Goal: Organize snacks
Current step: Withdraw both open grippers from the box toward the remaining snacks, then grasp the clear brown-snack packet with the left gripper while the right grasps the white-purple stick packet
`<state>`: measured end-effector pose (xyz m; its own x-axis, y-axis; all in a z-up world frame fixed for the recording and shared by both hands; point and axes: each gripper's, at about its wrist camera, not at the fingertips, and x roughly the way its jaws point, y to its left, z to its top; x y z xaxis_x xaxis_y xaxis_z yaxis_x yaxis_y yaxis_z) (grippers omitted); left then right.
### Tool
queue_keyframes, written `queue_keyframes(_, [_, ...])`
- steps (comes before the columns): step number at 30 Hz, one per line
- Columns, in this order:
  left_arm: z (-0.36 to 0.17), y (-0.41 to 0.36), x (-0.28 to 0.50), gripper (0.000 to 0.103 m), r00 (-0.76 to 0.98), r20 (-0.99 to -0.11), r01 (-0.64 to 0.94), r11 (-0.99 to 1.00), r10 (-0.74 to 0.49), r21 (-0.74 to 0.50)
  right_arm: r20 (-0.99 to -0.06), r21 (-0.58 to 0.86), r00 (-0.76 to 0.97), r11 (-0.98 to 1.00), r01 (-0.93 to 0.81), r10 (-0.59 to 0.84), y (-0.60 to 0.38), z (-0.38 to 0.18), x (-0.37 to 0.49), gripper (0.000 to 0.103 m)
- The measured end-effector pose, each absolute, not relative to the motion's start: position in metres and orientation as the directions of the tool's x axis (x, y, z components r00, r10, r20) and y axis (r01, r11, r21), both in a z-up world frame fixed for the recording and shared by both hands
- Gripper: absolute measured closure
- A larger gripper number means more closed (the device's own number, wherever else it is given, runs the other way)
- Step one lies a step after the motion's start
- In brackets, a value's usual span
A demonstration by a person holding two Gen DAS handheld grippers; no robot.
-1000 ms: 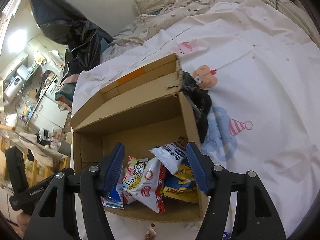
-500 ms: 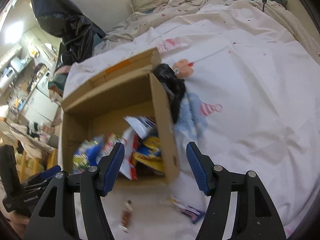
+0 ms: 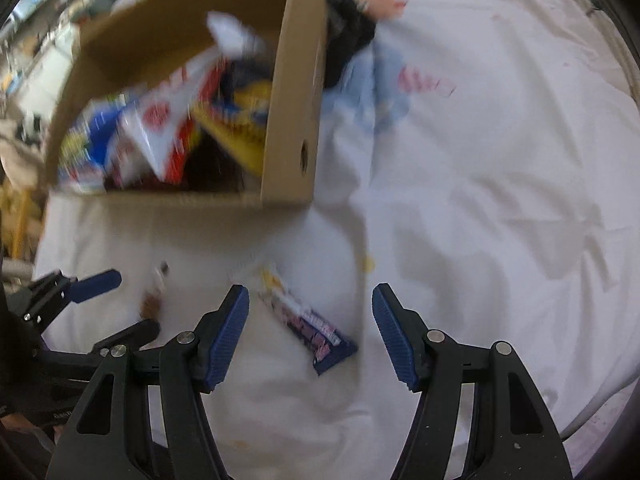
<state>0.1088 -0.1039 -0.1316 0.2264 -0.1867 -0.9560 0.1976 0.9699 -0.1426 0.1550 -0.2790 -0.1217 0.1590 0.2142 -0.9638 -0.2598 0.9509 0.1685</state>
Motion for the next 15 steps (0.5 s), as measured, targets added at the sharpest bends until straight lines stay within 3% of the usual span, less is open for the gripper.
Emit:
queue_keyframes(2, [-0.139,-0.108,0.106,0.052,0.219,-0.961,0.199,0.972,-0.168,-0.124,-0.972,0.138,0.145,0.946,-0.294,0.186,-0.271,-0.129,0.152,0.038])
queue_keyframes(7, [-0.141,-0.108,0.108,0.061,0.222,-0.965,0.2,0.975,-0.138,-0.093,-0.984,0.079,0.121,0.934,-0.348,0.128,-0.254,-0.144,0.149,0.045])
queue_keyframes(8, [-0.143,-0.106,0.109,0.073,0.219,-0.967,0.196,0.977,-0.127,-0.083,-0.987,0.064,0.117,0.929,-0.365,0.114,-0.25,-0.147,0.148,0.046])
queue_keyframes(10, [-0.145,-0.103,0.112,0.084,0.207,-0.972,0.19,0.979,-0.112,-0.073,-0.989,0.033,0.121,0.92,-0.39,0.087,-0.243,-0.151,0.146,0.05])
queue_keyframes(11, [-0.145,-0.1,0.112,0.086,0.203,-0.972,0.183,0.98,-0.121,-0.083,-0.988,0.01,0.134,0.913,-0.407,0.071,-0.24,-0.153,0.144,0.056])
queue_keyframes(12, [-0.144,-0.099,0.113,0.088,0.202,-0.973,0.178,0.981,-0.115,-0.079,-0.986,-0.015,0.156,0.905,-0.425,0.057,-0.238,-0.152,0.141,0.087])
queue_keyframes(15, [-0.136,-0.097,0.115,0.089,0.221,-0.971,0.162,0.985,-0.089,-0.054,-0.98,-0.055,0.195,0.882,-0.469,0.042,-0.232,-0.149,0.134,0.085])
